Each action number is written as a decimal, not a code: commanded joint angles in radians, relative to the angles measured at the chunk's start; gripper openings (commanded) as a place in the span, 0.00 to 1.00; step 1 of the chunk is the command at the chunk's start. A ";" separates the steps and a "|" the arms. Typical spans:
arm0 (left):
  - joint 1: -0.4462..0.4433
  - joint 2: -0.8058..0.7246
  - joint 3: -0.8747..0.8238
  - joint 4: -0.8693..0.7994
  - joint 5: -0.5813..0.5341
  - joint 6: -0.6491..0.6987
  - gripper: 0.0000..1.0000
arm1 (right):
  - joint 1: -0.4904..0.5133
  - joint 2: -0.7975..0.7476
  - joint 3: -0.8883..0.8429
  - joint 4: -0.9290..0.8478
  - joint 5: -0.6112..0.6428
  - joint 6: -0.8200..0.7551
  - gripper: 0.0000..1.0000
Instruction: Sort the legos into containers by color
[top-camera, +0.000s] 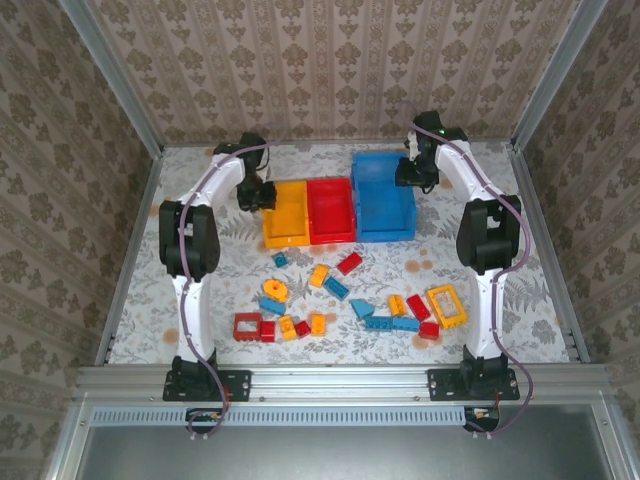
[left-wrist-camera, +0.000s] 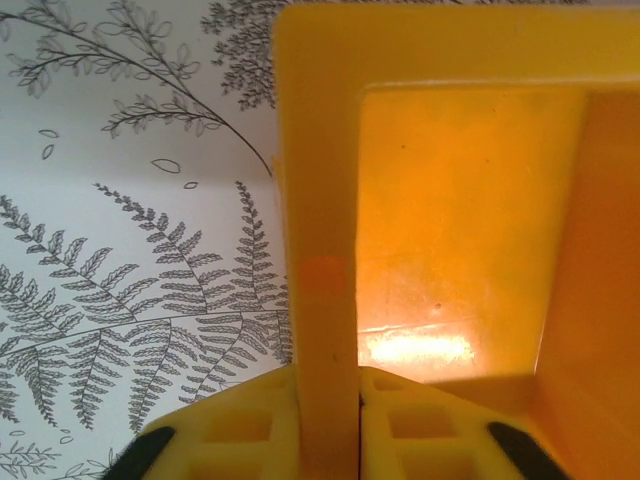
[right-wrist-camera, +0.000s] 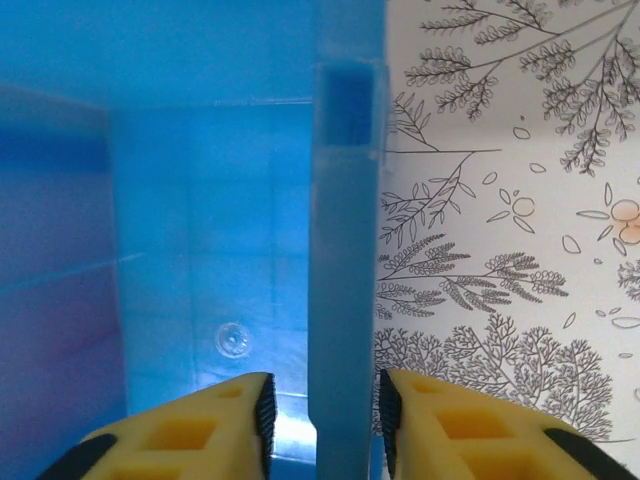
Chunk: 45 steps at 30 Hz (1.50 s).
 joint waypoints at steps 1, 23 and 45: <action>0.011 -0.025 -0.008 0.011 -0.030 -0.035 0.26 | 0.003 -0.038 0.015 -0.017 0.018 0.014 0.46; -0.270 -0.589 -0.504 0.308 0.038 -0.112 0.63 | -0.009 -0.945 -1.015 0.011 0.176 0.550 0.43; -0.564 -0.609 -0.659 0.452 0.155 -0.125 0.55 | -0.067 -0.873 -1.287 -0.010 0.201 0.474 0.43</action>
